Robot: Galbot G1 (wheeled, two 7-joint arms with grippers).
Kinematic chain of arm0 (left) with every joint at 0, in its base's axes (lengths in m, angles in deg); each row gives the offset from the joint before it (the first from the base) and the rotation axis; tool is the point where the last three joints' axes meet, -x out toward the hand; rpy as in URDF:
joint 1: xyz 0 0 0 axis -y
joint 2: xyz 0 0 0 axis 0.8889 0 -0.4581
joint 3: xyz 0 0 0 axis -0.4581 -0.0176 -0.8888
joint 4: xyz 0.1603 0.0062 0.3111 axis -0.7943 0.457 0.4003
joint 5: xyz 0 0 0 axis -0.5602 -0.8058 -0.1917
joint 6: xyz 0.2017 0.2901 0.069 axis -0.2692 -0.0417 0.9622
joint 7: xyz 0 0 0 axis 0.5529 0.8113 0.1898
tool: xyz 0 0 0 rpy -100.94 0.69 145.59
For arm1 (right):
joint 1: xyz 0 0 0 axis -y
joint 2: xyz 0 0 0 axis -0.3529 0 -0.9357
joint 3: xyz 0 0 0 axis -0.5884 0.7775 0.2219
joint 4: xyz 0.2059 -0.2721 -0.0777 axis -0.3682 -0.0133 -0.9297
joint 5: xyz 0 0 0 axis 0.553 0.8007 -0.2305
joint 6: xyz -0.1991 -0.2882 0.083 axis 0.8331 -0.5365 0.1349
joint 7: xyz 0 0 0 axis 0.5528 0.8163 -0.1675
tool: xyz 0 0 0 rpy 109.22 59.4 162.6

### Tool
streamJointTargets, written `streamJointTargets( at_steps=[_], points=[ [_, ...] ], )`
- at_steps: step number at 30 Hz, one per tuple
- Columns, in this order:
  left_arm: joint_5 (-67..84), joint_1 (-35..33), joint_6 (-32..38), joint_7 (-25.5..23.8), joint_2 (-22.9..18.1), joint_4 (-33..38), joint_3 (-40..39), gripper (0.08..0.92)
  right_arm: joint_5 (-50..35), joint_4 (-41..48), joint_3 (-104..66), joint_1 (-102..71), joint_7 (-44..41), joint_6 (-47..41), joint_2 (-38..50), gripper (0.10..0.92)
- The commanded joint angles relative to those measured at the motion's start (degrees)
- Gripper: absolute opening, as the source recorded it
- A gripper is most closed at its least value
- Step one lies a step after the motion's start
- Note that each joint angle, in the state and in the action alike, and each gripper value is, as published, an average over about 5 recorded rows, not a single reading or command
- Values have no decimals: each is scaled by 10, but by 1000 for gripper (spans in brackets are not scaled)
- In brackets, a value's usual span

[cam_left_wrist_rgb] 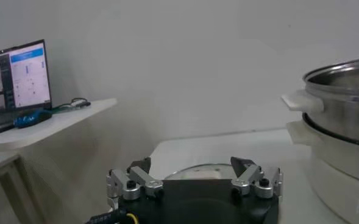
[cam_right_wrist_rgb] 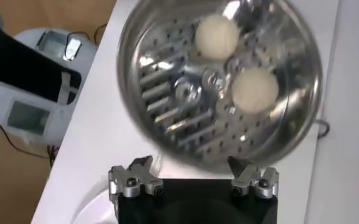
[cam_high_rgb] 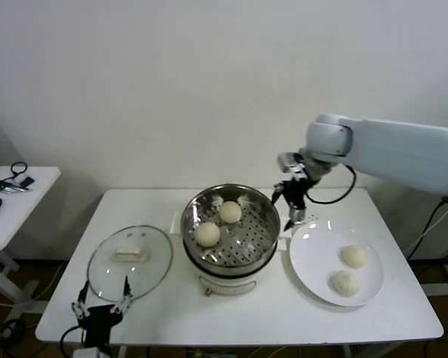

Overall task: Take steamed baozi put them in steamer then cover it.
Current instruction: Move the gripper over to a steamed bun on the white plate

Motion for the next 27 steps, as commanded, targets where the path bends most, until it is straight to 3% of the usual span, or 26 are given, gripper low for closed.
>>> streamJointTargets(
  at_steps=[1,12,27],
  points=[
    [5,-6,10,-1,-1,2,2,823,149,-25,-57,-122,-10,11,153,823],
    [1,-12,8,1,-3,4,2,823,234,28,-207,-323,-18,20,184,823],
    [0,-19,9,9,-5,2,3,823,257,53,-245,-378,-20,23,159,823]
  ],
)
